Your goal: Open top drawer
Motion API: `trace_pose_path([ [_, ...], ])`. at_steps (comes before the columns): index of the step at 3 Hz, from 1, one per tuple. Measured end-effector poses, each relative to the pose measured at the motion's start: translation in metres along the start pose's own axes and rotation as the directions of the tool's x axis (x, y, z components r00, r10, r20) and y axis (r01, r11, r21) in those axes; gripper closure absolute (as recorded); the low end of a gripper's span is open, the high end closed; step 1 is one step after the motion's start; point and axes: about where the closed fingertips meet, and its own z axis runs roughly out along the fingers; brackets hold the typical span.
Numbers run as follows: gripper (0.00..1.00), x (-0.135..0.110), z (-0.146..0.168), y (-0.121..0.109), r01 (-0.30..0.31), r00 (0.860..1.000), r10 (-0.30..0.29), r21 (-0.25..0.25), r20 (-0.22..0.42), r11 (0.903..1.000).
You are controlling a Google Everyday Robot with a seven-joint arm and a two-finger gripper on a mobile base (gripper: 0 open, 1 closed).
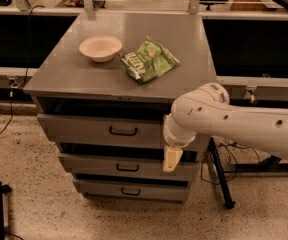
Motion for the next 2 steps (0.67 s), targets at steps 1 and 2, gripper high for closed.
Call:
trace_pose_path([
  [1,0.04,0.0078,0.0095,-0.0057,-0.011,1.000,0.011,0.005,-0.014,0.9999],
  [2,0.09,0.0065,0.0106,-0.0056,-0.009,1.000,0.009,-0.003,-0.018,1.0000],
])
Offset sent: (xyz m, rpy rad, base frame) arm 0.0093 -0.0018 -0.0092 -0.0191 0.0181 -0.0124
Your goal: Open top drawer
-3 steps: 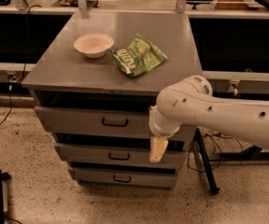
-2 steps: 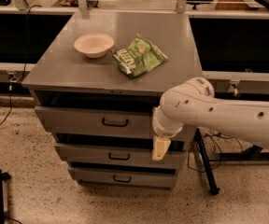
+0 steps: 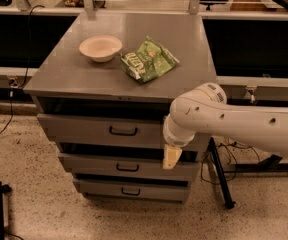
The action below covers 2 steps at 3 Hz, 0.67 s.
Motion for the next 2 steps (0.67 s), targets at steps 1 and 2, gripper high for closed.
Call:
trace_pose_path([
  [1,0.12,-0.0042,-0.0018,0.0034,0.005,1.000,-0.005,-0.021,0.001,0.9998],
  [2,0.11,-0.0101,-0.0051,0.0034,0.015,1.000,-0.015,-0.037,0.007,0.9992],
])
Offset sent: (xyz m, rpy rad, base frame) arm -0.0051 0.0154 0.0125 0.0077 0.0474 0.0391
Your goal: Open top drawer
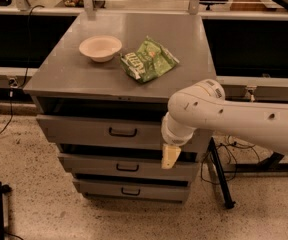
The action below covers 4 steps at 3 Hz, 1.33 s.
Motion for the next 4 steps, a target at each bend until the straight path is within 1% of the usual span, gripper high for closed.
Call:
trace_pose_path([
  [1,0.11,-0.005,-0.005,0.003,0.007,1.000,-0.007,-0.019,0.013,0.9998],
  [2,0.15,-0.011,-0.015,0.016,-0.019,0.999,0.021,-0.044,0.041,0.9989],
  [3,0.25,-0.016,-0.022,0.033,-0.040,0.996,0.045,-0.080,0.071,0.9960],
  [4,0.24,-0.026,-0.030,0.044,-0.030,0.994,0.043,-0.126,0.100,0.9916],
])
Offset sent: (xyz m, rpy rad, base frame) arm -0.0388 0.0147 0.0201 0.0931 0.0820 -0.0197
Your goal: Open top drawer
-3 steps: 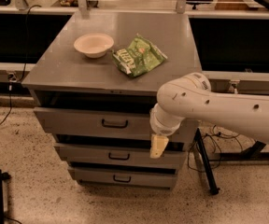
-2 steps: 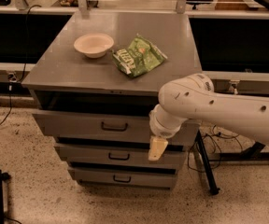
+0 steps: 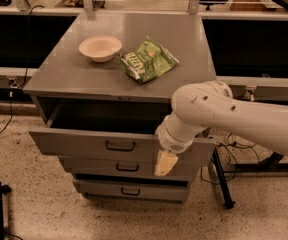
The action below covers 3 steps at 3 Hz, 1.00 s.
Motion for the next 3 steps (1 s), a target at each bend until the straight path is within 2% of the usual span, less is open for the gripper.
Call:
trace_pose_path([
  [1,0.07,-0.0193,-0.0035,0.0068,0.032,0.999,-0.030,-0.062,0.027,0.9976],
  [2,0.00,-0.0191,-0.0042,0.0083,0.032,0.999,-0.030,-0.068,0.025,0.9972],
  [3,0.00,-0.0194,-0.0042,0.0082,0.034,0.999,-0.032,-0.070,0.022,0.9970],
])
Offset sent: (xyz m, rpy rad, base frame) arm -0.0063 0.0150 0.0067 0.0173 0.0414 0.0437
